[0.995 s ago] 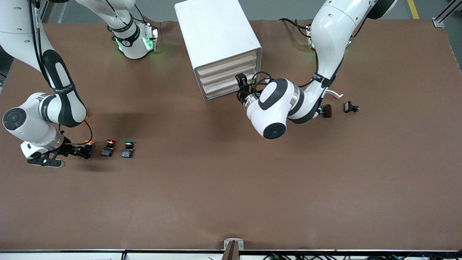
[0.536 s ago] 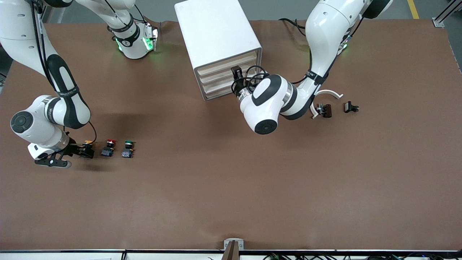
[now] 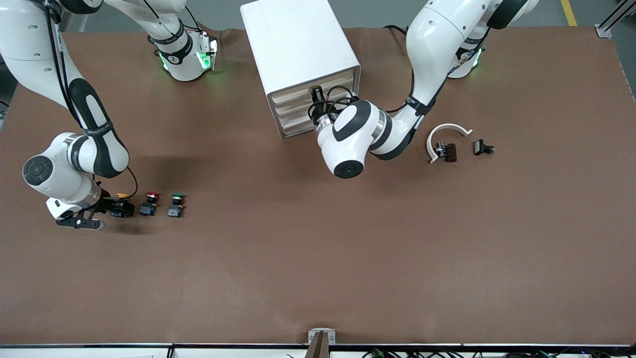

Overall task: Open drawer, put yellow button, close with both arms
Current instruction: 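Pull the drawer open with the left gripper while the right gripper grasps the yellow button, then lift the yellow button with the right gripper while the left gripper releases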

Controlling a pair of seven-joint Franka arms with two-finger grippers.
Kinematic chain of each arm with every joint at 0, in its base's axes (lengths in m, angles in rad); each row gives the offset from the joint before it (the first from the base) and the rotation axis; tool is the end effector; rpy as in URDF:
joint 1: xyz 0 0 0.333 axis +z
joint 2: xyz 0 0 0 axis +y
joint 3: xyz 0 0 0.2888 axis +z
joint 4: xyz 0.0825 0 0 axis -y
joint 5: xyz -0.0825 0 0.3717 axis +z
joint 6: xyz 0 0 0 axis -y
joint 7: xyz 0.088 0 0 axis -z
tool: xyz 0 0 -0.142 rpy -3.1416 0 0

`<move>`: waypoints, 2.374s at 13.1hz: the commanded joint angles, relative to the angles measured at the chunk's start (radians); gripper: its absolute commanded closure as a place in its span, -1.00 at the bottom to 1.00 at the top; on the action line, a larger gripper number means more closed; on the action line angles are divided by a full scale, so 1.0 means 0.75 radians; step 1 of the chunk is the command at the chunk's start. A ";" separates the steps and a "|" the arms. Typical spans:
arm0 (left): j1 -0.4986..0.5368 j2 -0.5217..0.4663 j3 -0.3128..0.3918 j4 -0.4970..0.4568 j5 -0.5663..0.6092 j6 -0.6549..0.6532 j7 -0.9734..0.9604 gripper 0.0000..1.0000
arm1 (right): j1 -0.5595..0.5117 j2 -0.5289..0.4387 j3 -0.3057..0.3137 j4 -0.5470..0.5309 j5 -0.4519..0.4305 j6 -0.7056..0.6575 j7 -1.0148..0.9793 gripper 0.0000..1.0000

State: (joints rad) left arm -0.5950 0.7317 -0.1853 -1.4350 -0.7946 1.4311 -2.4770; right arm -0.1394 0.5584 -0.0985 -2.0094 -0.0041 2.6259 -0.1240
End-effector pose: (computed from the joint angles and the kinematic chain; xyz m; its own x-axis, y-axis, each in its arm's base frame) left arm 0.3684 -0.4947 0.2454 -0.2818 0.9572 0.0657 0.3768 0.1734 -0.9099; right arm 0.5736 -0.1408 0.1317 0.9944 -0.0921 0.0528 -0.0952 -0.9936 0.0613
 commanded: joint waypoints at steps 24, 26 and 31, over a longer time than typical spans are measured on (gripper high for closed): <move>0.210 -0.024 0.233 0.285 0.264 0.172 0.449 -1.00 | 0.772 -0.581 0.064 0.253 0.214 -1.041 1.422 1.00; 0.210 -0.067 0.290 0.289 0.329 0.217 0.693 -1.00 | 0.942 -0.567 0.064 0.339 0.245 -1.024 1.692 1.00; 0.241 -0.253 0.405 0.283 0.566 0.217 1.395 -1.00 | 1.296 -0.487 0.060 0.442 0.176 -0.898 2.124 1.00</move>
State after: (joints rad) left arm -0.4173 0.6020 0.1064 -1.1983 -0.4458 1.5984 -1.5704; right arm 0.7522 0.1455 -0.0350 -1.7150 0.1546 1.9218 1.3843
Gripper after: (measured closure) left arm 0.000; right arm 0.586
